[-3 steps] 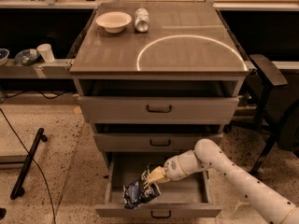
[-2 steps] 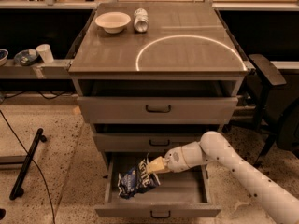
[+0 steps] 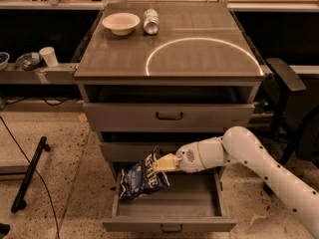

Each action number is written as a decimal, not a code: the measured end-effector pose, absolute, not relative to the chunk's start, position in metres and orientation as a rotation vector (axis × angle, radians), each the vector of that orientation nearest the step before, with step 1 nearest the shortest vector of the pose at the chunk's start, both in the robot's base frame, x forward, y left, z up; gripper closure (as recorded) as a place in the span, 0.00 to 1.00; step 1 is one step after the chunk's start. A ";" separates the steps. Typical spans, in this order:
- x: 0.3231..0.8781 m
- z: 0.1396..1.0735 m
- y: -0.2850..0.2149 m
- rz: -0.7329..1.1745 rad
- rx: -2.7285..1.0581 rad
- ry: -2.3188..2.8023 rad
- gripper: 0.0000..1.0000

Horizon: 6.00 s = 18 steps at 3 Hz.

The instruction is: Pick blue chip bag from bottom drawer and place on counter

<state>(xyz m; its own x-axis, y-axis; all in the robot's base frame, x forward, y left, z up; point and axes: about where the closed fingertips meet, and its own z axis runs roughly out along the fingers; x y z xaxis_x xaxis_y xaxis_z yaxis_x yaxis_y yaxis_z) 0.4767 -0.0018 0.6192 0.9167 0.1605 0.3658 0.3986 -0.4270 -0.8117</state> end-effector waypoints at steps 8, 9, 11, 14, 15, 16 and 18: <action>0.557 0.828 -0.007 -0.765 -1.745 -0.423 1.00; 0.558 0.829 -0.006 -0.764 -1.744 -0.426 1.00; 0.578 0.899 0.045 -0.789 -1.544 -0.625 1.00; 0.594 0.963 0.066 -1.137 -1.382 -0.539 1.00; 0.598 0.941 0.090 -1.203 -1.485 -0.490 1.00; 0.620 0.927 0.099 -1.261 -1.587 -0.404 1.00; 0.644 0.927 0.079 -1.305 -1.617 -0.279 1.00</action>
Offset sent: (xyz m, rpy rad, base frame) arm 0.0201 0.0357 -0.0095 0.0857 -0.0173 0.1446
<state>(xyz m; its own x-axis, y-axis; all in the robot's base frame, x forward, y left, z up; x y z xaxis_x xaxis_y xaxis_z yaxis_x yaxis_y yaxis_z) 0.6445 0.0788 0.9271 0.3915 -0.3843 0.8361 0.6922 -0.4757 -0.5427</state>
